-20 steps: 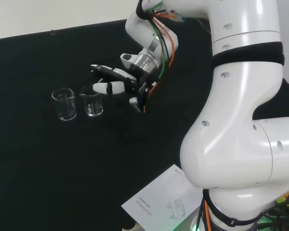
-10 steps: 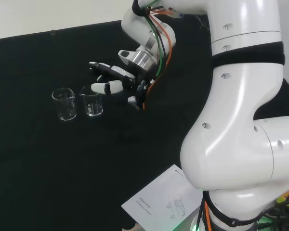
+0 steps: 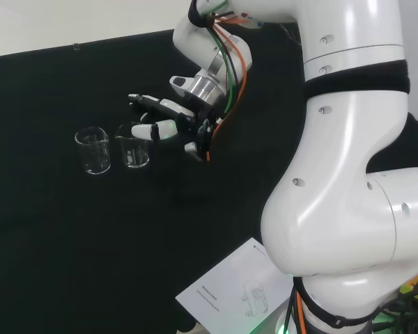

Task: Pick up the beaker on the right.

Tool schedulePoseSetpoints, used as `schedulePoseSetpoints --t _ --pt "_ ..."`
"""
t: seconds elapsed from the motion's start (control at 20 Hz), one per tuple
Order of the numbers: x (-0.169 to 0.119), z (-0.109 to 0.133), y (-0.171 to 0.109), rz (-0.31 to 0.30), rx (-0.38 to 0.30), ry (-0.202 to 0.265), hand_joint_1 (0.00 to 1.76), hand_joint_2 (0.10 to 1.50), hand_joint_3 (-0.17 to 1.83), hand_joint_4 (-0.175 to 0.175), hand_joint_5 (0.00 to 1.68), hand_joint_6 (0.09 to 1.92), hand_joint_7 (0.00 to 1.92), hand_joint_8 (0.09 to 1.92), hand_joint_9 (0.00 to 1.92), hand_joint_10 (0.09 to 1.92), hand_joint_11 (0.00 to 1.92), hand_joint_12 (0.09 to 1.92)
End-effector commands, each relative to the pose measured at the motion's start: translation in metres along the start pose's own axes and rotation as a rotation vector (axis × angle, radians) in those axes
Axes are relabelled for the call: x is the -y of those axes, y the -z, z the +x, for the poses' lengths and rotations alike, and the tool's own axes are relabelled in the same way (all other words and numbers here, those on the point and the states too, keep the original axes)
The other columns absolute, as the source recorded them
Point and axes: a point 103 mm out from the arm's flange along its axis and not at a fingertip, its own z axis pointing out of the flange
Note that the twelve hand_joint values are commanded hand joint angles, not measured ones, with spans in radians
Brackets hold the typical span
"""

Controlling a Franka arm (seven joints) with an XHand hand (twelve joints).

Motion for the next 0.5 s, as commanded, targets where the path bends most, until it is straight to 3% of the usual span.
schedulePoseSetpoints --t 0.05,0.5 --pt "0.0007 -0.0003 -0.0004 -0.019 0.026 0.002 0.66 0.3 0.9 -0.118 0.01 0.09 0.0 0.47 0.0 0.81 0.0 1.31" --pt "0.0004 0.0027 -0.0022 -0.02 0.067 0.005 0.66 0.3 0.9 -0.119 0.01 0.09 0.0 0.47 0.0 0.81 0.0 1.31"
